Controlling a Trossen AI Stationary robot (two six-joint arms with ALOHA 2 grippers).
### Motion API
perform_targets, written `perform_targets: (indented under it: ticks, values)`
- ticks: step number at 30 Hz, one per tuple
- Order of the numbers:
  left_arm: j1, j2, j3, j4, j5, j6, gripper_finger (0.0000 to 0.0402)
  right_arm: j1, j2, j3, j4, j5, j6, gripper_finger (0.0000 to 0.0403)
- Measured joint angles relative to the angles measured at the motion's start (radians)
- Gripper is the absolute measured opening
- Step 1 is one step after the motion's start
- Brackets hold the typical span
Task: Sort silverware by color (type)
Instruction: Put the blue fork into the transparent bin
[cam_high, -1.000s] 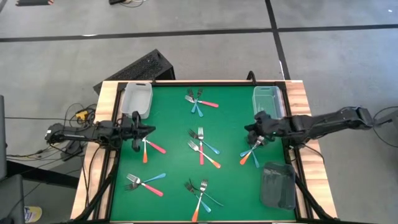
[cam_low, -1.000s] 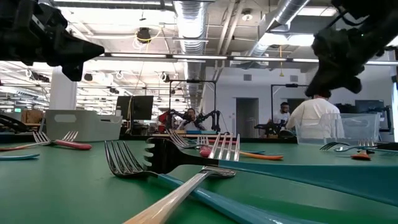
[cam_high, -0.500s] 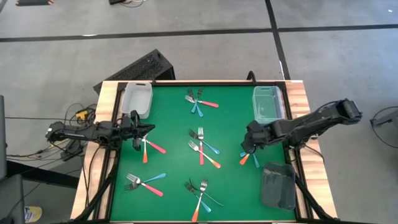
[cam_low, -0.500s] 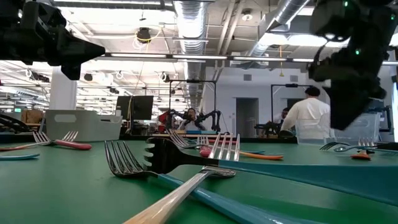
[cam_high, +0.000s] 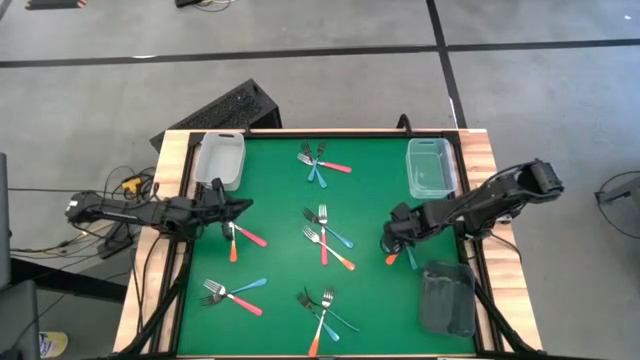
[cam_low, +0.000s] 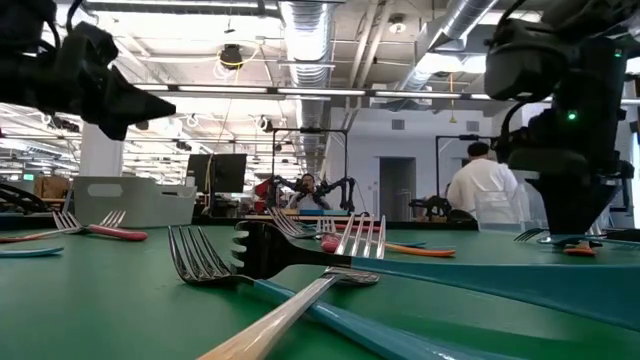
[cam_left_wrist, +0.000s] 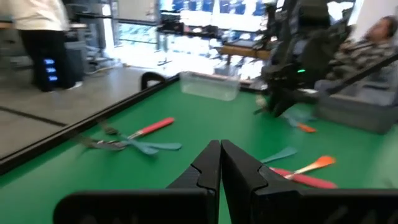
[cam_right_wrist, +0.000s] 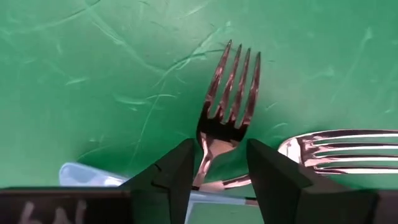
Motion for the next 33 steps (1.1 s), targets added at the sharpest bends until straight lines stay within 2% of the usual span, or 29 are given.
perform_targets:
  ticks: [4, 8, 11, 17, 23, 27, 33]
  values:
    - [0.0, 0.038, 0.0, 0.004, -0.12, 0.014, 0.0002, -0.029, 0.005, 0.005, 0.022, -0.035, -0.067, 0.0134]
    - [0.0, 0.055, 0.0, 0.003, -0.269, 0.018, 0.0002, -0.064, -0.004, 0.028, 0.027, -0.039, -0.127, 0.0066]
    - [0.001, 0.054, 0.0, 0.003, -0.324, 0.026, 0.0002, -0.096, -0.01, 0.056, 0.028, -0.032, -0.186, 0.0018]
    - [0.001, 0.055, 0.0, 0.0, -0.323, 0.037, 0.0002, -0.16, -0.046, 0.138, 0.039, -0.048, -0.314, 0.003]
    - [0.001, 0.064, 0.0, -0.003, -0.323, 0.046, 0.0002, -0.209, -0.133, 0.215, 0.048, -0.032, -0.423, 0.0018]
    - [0.001, 0.081, 0.0, -0.004, -0.332, 0.05, 0.0002, -0.25, -0.224, 0.229, 0.044, 0.067, -0.475, 0.0019]
    - [0.001, 0.101, 0.0, -0.001, -0.339, 0.037, 0.0002, -0.376, -0.36, 0.229, 0.052, 0.295, -0.585, 0.0019]
